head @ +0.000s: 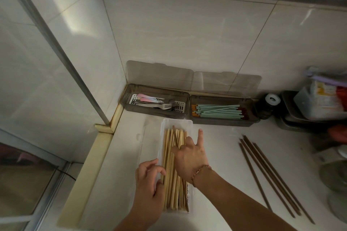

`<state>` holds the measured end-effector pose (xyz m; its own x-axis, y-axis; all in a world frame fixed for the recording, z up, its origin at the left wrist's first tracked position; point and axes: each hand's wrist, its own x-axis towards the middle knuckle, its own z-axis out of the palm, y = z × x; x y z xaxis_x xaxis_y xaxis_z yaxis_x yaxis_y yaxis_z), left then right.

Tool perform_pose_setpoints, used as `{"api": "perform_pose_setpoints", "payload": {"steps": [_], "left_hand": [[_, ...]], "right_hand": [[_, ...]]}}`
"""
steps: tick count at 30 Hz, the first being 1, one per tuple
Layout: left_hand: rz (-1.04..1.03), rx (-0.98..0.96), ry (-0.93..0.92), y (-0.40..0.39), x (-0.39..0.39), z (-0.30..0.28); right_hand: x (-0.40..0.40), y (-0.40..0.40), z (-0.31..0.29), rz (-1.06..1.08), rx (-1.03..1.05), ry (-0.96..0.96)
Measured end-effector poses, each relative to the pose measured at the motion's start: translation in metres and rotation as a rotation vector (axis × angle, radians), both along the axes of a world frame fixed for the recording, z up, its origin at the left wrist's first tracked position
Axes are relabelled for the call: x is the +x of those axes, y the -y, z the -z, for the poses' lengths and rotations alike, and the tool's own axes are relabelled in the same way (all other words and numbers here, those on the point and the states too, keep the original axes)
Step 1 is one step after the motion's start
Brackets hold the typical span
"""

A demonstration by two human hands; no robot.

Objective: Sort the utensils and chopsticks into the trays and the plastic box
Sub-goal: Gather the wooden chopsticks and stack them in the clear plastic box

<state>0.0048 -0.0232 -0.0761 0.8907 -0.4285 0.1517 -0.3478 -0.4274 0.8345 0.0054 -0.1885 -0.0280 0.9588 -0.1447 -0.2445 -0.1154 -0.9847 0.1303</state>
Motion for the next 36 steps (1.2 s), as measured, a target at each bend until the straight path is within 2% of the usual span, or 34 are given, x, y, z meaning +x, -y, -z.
{"api": "perform_pose_setpoints", "payload": {"steps": [5,13,15,17,19,21,22,25,28,31,33,36], "left_hand": [[0.011,0.004,0.009,0.000,0.001,0.001],[0.013,0.011,0.002,0.000,0.000,0.000],[0.009,0.014,0.000,0.000,0.001,0.001],[0.011,0.024,-0.008,0.001,0.000,0.000],[0.011,0.037,-0.024,0.000,0.000,0.001],[0.021,0.044,-0.047,0.000,-0.001,0.003],[0.025,0.045,-0.050,-0.001,0.000,0.004],[0.021,0.040,-0.031,-0.001,0.000,0.004],[0.020,0.048,-0.025,-0.002,0.001,0.006],[0.023,0.047,-0.031,-0.001,0.000,0.006],[0.025,0.043,-0.033,-0.001,0.000,0.003],[0.026,0.041,-0.020,-0.001,-0.001,0.003]], "right_hand": [[-0.006,0.000,0.003,-0.010,0.033,0.017],[-0.014,-0.005,0.001,-0.010,-0.033,-0.023],[-0.017,-0.004,0.000,-0.011,0.031,0.005],[-0.027,0.002,0.002,-0.042,0.181,0.154],[-0.043,0.019,0.005,-0.055,0.321,0.447],[-0.065,0.044,0.011,0.016,0.345,0.711],[-0.078,0.059,0.014,0.100,0.315,0.763],[-0.123,0.098,0.028,0.507,0.195,0.670],[-0.159,0.114,0.043,0.847,0.097,0.349],[-0.178,0.114,0.054,0.917,0.001,0.137],[-0.180,0.109,0.055,0.938,0.034,0.159],[-0.171,0.100,0.054,0.873,-0.028,0.141]]}}
